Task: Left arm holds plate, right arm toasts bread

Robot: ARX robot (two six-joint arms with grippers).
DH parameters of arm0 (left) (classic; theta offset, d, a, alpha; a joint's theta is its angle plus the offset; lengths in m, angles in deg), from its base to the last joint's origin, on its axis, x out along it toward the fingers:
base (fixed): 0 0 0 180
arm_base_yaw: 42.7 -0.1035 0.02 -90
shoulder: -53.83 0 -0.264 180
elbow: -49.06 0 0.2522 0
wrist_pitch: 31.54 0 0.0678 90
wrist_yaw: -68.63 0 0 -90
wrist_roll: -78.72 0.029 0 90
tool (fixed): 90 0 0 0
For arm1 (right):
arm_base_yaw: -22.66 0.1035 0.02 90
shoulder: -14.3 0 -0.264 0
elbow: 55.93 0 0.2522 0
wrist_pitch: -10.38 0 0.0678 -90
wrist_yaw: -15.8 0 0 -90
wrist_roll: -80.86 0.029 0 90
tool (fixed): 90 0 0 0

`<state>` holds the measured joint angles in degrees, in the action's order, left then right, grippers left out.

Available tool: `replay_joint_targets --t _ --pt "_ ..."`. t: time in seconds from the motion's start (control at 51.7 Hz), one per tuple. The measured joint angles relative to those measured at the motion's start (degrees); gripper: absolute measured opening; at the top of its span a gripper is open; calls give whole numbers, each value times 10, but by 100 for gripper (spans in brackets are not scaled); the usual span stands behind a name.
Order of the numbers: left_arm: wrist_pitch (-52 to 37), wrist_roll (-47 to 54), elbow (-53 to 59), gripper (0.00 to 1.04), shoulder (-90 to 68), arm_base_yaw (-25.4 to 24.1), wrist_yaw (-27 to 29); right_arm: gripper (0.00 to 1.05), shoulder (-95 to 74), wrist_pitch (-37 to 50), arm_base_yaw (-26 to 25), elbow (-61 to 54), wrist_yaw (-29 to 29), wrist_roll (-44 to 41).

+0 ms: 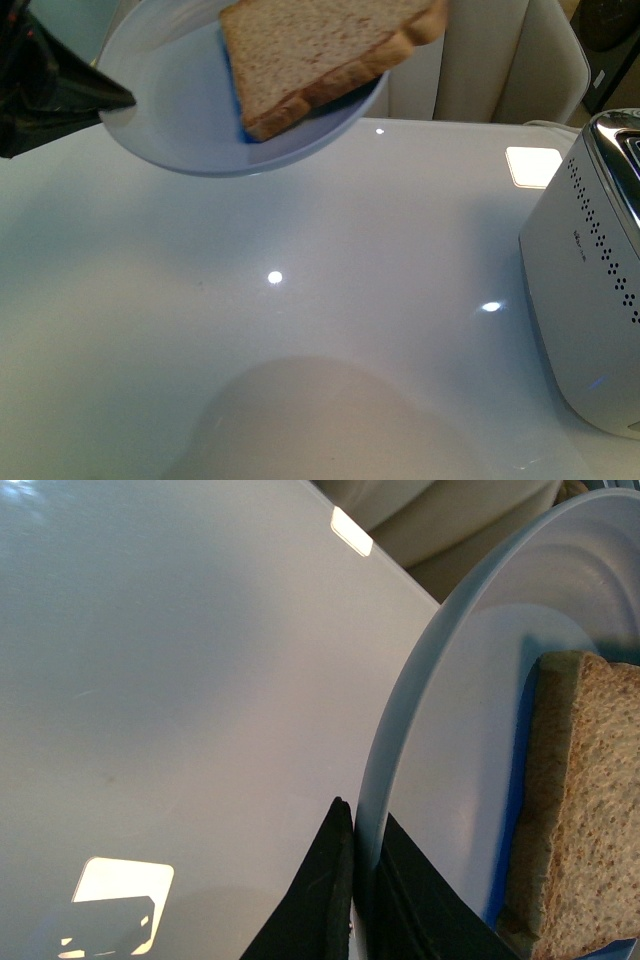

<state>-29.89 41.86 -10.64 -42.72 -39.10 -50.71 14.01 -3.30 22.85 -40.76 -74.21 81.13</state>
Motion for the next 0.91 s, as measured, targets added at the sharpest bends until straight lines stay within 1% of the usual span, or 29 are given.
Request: replay_joint_targets --t 0.058,0.174,0.232,0.406,0.58,0.909 --pt "9 -8 -2 3 13 30 7 96 0 0 0 0 0 0" --pt "15 -17 -2 3 23 65 10 96 0 0 0 0 0 0" --pt "19 -27 -2 3 28 91 14 96 0 0 0 0 0 0" --pt "20 -46 -2 3 31 142 34 96 0 0 0 0 0 0" --pt "17 -52 7 3 31 175 37 96 0 0 0 0 0 0" --pt "12 -61 29 3 40 199 37 96 0 0 0 0 0 0"
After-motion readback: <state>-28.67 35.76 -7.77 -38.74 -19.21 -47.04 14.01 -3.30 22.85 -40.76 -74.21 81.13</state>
